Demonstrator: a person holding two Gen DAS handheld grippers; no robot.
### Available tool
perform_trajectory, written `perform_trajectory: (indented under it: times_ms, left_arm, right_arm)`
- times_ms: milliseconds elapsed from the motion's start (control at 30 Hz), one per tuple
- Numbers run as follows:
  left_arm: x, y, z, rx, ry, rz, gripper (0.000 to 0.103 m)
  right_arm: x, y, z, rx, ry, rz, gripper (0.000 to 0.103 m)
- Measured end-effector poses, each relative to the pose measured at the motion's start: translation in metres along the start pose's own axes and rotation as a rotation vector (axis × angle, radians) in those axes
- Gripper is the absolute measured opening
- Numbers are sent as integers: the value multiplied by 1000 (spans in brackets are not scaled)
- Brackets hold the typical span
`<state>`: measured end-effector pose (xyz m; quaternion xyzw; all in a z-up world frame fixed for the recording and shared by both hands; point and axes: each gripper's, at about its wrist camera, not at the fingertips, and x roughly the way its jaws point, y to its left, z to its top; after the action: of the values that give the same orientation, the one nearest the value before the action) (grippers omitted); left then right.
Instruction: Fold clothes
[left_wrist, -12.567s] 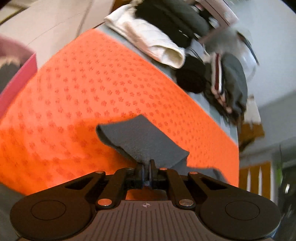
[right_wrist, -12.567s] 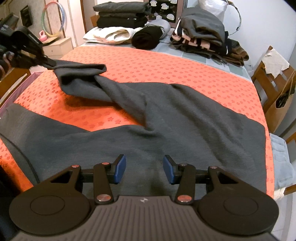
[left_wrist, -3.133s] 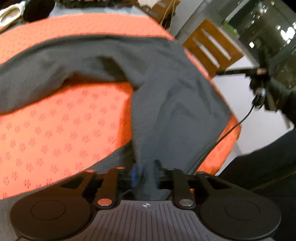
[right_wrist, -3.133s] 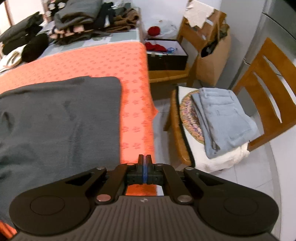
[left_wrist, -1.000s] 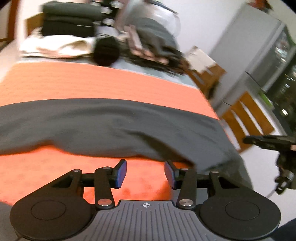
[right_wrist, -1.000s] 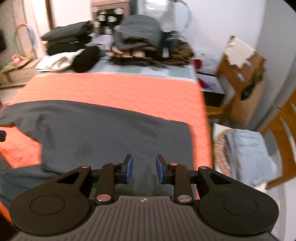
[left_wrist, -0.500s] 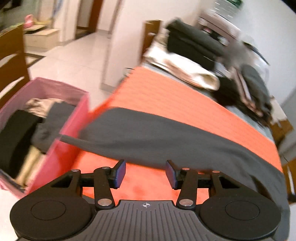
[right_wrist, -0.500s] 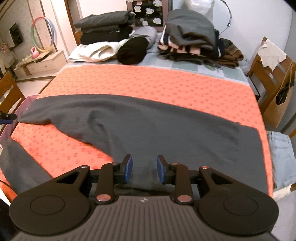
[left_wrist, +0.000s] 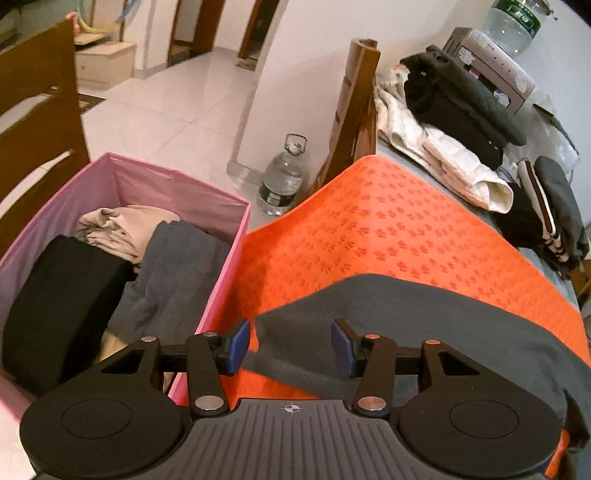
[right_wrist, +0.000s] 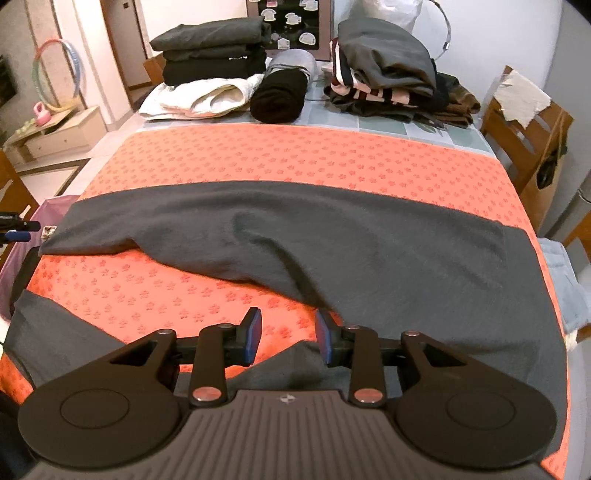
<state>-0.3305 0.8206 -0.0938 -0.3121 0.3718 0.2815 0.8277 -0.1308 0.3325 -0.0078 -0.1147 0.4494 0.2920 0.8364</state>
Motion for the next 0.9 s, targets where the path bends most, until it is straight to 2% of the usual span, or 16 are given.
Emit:
perform_trajectory:
  times_ms: [100,167,267,367,467,600,700,733,800,833,900]
  left_arm:
    - [22,8,8,6,40,-18,52]
    - [35,13,13,-29,79,-63,52]
    - [52,24,18,-139,127,-147,53]
    - [63,28,19,-238,151,-238,59]
    - [71,30,19,-319,154,-251,60]
    - [77,35,16,-447,166,-289,57]
    - [79,36,13,-523,168,-335,43]
    - [78,36,13,-536,166,-347,34]
    - [76,31,14,-530,150,-343,26]
    - [74,30,15,-517,140,-331,14]
    - [72,28,16,-501,121,-319,7]
  right_arm:
    - [-5,11,-7,20,7,-28,37]
    - [-10,17,-12,34,14,-47,38]
    - [-17,23,-20,56,27,-75,40]
    - [-22,25,-28,75,40,-101,41]
    - [-26,26,-35,94,50,-124,42]
    - [-28,27,-42,118,58,-144,42]
    - [-28,28,-43,126,60,-151,42]
    - [-27,29,-44,129,60,-152,42]
    - [-27,31,-45,134,59,-154,42]
    - [-27,32,-46,137,58,-154,43]
    - [-26,33,-47,137,58,-155,43]
